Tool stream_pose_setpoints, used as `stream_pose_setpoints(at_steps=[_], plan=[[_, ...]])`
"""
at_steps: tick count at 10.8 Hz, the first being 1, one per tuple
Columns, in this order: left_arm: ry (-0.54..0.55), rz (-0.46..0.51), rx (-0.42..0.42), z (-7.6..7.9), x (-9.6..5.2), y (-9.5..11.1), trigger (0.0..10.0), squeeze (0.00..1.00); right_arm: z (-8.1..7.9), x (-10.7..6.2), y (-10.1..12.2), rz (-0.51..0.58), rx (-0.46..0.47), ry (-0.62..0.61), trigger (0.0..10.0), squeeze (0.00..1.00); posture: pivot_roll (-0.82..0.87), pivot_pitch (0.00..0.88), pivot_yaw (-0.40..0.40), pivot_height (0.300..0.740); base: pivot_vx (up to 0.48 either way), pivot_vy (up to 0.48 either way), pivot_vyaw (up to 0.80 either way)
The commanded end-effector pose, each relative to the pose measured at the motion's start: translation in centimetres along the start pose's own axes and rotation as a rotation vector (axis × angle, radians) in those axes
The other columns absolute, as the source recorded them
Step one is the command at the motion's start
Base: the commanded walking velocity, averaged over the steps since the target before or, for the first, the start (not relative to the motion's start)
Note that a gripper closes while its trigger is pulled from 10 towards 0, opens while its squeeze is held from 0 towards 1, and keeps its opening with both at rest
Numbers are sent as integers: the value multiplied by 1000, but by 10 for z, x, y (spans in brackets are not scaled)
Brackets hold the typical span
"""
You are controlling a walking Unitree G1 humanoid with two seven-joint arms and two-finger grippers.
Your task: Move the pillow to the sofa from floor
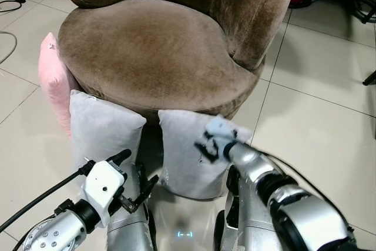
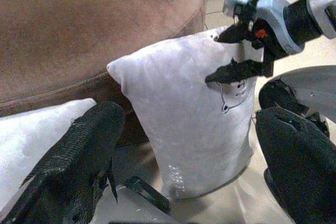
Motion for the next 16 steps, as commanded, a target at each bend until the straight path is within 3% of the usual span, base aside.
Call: stream_pose_setpoints(at_steps=[1,2,3,4,16], plan=[[-1,-2,11,0,-3,2,10000,0,-12,-1,-23,-76,-11,28,10000,0,226,243,-19,520,0,0,0],[-2,-7,19,-1,-4,2,10000,0,-16,-1,-26,-87,-35,31,9961,0,227,238,-17,520,0,0,0],[0,-9,22,-2,-3,1,10000,0,-18,-1,-26,-89,-44,29,3804,0,228,236,-13,520,0,0,0],[1,-11,27,-3,-2,1,10000,0,-21,0,-24,-83,-48,35,0,0,229,236,-10,520,0,0,0],[-1,-19,44,-5,-2,1,10000,0,-32,2,-20,-53,-75,29,0,0,245,237,7,520,0,0,0]])
Point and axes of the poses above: a point about 5 cm out from each wrist's last joint towards the gripper, its own x axis pointing out of the wrist towards the gripper, its own y axis along the axis of the wrist's last joint, z = x × y, the point moved 6 cm from there along x, pointing out of the wrist towards the gripper, and after that the axes turned 2 degrees about x, right-handed, at the moved point
